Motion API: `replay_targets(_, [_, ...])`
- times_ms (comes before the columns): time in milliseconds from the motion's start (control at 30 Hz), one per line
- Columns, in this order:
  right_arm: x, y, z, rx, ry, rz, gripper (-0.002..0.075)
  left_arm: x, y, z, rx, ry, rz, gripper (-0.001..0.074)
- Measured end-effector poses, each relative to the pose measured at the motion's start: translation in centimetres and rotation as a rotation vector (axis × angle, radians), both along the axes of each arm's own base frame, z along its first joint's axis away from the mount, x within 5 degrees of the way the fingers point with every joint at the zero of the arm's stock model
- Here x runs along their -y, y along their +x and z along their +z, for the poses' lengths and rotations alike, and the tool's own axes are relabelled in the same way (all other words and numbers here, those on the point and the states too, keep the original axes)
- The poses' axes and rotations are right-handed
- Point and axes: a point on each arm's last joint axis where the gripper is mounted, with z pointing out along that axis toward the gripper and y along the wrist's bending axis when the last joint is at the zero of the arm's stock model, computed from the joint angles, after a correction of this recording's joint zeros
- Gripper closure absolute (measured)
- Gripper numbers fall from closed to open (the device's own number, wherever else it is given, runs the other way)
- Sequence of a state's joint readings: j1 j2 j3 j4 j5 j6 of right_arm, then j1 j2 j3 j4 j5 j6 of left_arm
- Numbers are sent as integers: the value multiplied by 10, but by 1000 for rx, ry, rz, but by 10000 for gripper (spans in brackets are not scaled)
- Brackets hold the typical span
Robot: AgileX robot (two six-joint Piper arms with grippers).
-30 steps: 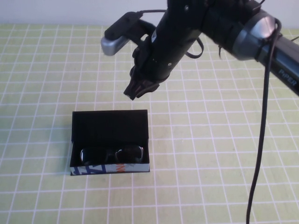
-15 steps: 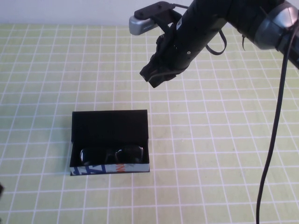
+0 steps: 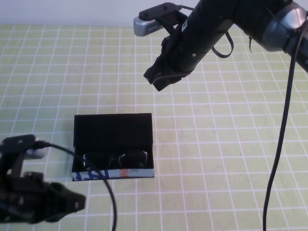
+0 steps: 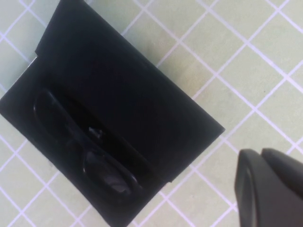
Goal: Return glasses to glasses case
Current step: Close the glasses case
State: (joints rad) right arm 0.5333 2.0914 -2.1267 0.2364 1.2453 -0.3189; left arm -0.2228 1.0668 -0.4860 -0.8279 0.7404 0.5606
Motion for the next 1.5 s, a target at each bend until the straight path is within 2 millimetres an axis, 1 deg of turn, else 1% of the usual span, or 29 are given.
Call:
replay_targets(67, [2,3,-3,-12,6,-11,737,6,11,-7,6,-35,-31,737])
replay_targets(167, [10,14,-12,-62,45,-43,737,14,26,-21,21,-79,-68,737])
replay_targets(300, [27,34,-27,-161,170,-84,737,20,42,-39,35,-112,-87,737])
replay_targets(367, [33,42,-35,-191,216,-93,737,22,48,-47,34,-124,-76,737])
replay_targets(600, [30,49,-51,-237,248,-93,737,25,62,-74,23,-127,-65,737])
replay_targets(700, [28,52,-63,-259,244,-96,737,25,66,-82,19,-126,-53,737])
replay_targets(867, [26,57,-82,-293,228,-103,737,26,70,-86,42,-124,-44,737])
replay_targets(1267, [22,69,-118,-320,231,-145,737,22,74,-88,85,-64,-44,737])
replay_targets(1500, [19,72,-132,-353,257,-161,737,22,74,-88,87,-61,-45,737])
